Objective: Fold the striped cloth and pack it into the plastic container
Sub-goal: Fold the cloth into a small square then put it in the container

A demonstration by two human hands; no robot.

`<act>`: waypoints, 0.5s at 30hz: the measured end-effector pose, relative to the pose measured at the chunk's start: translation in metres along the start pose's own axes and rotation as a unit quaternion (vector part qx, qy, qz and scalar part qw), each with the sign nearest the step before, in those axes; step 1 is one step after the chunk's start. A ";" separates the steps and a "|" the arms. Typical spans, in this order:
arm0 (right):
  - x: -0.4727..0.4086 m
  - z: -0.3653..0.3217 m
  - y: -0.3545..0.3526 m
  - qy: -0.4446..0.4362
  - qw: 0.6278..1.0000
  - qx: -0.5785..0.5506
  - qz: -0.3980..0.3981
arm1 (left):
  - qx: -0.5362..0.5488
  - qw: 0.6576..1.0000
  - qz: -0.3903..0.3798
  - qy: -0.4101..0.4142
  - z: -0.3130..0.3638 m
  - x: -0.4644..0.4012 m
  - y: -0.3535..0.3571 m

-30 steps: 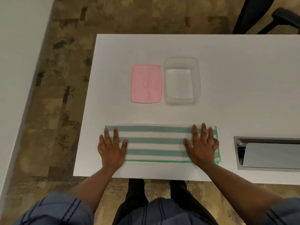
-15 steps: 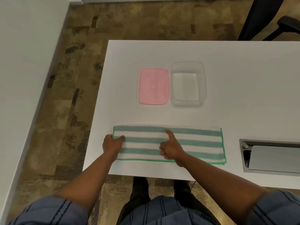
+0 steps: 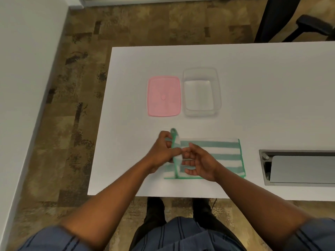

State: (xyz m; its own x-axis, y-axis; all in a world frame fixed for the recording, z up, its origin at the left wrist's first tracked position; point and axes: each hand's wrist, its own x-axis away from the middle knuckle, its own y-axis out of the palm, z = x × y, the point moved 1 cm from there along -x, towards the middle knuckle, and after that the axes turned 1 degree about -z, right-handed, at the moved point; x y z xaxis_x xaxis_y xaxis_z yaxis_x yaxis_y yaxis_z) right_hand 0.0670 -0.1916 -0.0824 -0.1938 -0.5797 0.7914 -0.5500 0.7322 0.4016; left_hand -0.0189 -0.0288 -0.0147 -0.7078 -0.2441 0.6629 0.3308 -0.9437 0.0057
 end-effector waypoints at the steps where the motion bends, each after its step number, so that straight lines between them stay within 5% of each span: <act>1: 0.003 -0.003 -0.006 -0.005 1.000 -0.030 -0.008 | 0.015 0.999 -0.028 0.008 0.001 -0.001 0.017; 3: 0.012 -0.010 -0.021 -0.027 0.997 -0.072 -0.019 | 0.010 0.999 -0.040 0.032 0.000 -0.005 0.043; 5: 0.023 -0.014 -0.039 -0.039 0.996 -0.080 -0.003 | -0.076 0.991 0.036 0.103 -0.007 -0.014 0.058; 8: 0.033 -0.015 -0.065 -0.020 0.997 -0.062 0.040 | -0.309 0.898 0.152 0.272 -0.031 -0.029 0.059; 11: 0.038 -0.019 -0.090 -0.011 0.994 -0.048 0.098 | -0.507 0.797 0.112 0.308 -0.057 -0.051 0.056; 15: 0.044 -0.024 -0.119 0.010 0.985 -0.030 0.171 | -0.630 0.730 0.004 0.265 -0.075 -0.069 0.063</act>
State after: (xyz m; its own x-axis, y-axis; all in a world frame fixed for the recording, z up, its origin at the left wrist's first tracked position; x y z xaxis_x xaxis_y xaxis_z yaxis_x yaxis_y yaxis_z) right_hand 0.1437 -0.2952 -0.0842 -0.3431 -0.2897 0.8935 -0.4069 0.9032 0.1366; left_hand 0.0045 -0.0880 -0.1162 -0.9615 0.0114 0.2746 -0.2639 -0.3174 -0.9109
